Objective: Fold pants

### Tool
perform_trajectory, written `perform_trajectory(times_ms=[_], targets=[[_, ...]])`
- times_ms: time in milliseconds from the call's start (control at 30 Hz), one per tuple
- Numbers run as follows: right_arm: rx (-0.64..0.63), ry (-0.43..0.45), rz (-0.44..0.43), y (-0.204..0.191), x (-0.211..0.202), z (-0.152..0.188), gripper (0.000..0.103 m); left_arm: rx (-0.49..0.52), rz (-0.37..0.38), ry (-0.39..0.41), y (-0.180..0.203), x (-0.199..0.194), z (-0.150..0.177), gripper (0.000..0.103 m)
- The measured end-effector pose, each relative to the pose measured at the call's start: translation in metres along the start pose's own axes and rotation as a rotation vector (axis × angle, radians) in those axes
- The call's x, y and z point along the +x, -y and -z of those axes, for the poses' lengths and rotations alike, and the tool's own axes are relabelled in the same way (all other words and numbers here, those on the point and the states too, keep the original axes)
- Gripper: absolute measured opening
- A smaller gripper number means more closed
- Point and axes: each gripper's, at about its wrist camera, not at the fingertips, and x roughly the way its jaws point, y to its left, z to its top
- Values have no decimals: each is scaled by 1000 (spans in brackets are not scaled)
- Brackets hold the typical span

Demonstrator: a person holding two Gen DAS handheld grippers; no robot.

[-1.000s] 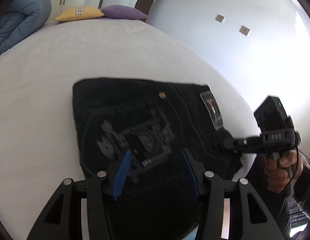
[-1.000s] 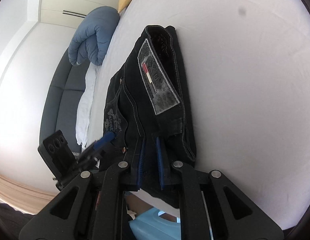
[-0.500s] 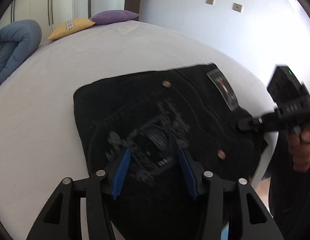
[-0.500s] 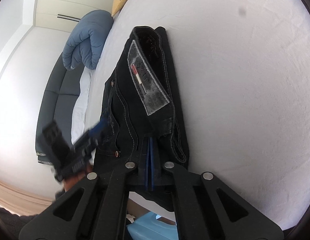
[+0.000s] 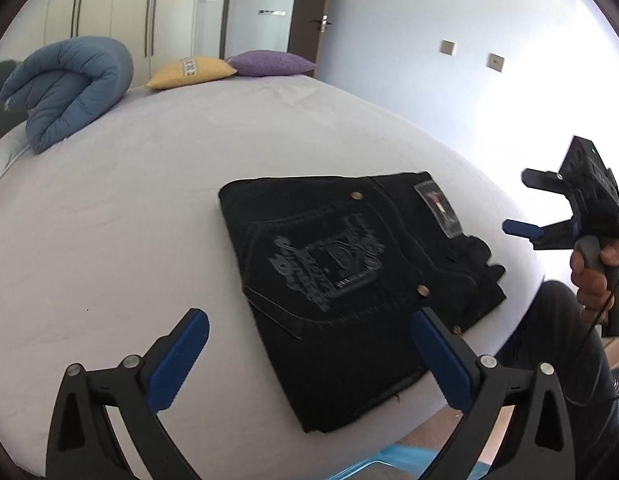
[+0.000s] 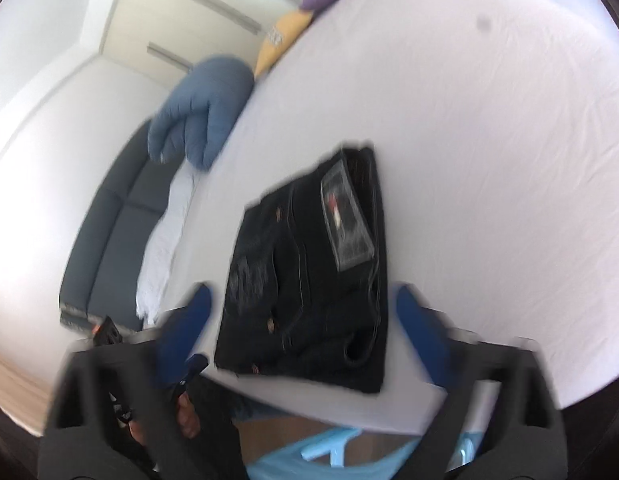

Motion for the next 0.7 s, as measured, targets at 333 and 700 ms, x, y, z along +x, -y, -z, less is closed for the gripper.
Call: perform_trajectory(times_ms=[333,700], targets=[[137,-286,58,43,99,-44,50,-313,173,-276,-75,95,-30,96],[29,-321,136,15,129,-42,20,-234,172,-374,-44,133,-60,47]])
